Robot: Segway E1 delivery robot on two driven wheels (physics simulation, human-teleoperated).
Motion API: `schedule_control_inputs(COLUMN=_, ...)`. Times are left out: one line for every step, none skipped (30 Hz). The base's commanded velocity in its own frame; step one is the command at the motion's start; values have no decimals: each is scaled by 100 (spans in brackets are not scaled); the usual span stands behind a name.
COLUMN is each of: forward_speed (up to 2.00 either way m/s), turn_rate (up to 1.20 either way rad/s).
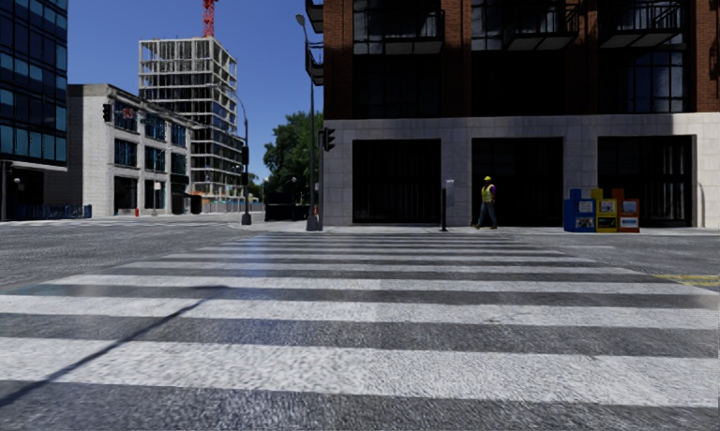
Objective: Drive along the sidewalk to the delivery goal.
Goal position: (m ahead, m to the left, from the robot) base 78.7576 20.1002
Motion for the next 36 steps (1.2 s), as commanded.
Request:
schedule_control_inputs(forward_speed=200, turn_rate=0)
schedule_control_inputs(forward_speed=200, turn_rate=0)
schedule_control_inputs(forward_speed=200, turn_rate=0)
schedule_control_inputs(forward_speed=200, turn_rate=0)
schedule_control_inputs(forward_speed=200, turn_rate=0)
schedule_control_inputs(forward_speed=200, turn_rate=0)
schedule_control_inputs(forward_speed=200, turn_rate=0)
schedule_control_inputs(forward_speed=200, turn_rate=0)
schedule_control_inputs(forward_speed=200, turn_rate=0)
schedule_control_inputs(forward_speed=200, turn_rate=0)
schedule_control_inputs(forward_speed=200, turn_rate=0)
schedule_control_inputs(forward_speed=200, turn_rate=0)
schedule_control_inputs(forward_speed=200, turn_rate=0)
schedule_control_inputs(forward_speed=200, turn_rate=0)
schedule_control_inputs(forward_speed=200, turn_rate=0)
schedule_control_inputs(forward_speed=200, turn_rate=0)
schedule_control_inputs(forward_speed=200, turn_rate=0)
schedule_control_inputs(forward_speed=200, turn_rate=0)
schedule_control_inputs(forward_speed=200, turn_rate=0)
schedule_control_inputs(forward_speed=200, turn_rate=0)
schedule_control_inputs(forward_speed=200, turn_rate=-10)
schedule_control_inputs(forward_speed=200, turn_rate=-36)
schedule_control_inputs(forward_speed=200, turn_rate=-36)
schedule_control_inputs(forward_speed=200, turn_rate=-47)
schedule_control_inputs(forward_speed=200, turn_rate=-43)
schedule_control_inputs(forward_speed=200, turn_rate=0)
schedule_control_inputs(forward_speed=200, turn_rate=0)
schedule_control_inputs(forward_speed=200, turn_rate=0)
schedule_control_inputs(forward_speed=200, turn_rate=0)
schedule_control_inputs(forward_speed=200, turn_rate=0)
schedule_control_inputs(forward_speed=200, turn_rate=0)
schedule_control_inputs(forward_speed=200, turn_rate=0)
schedule_control_inputs(forward_speed=200, turn_rate=0)
schedule_control_inputs(forward_speed=200, turn_rate=0)
schedule_control_inputs(forward_speed=200, turn_rate=0)
schedule_control_inputs(forward_speed=200, turn_rate=0)
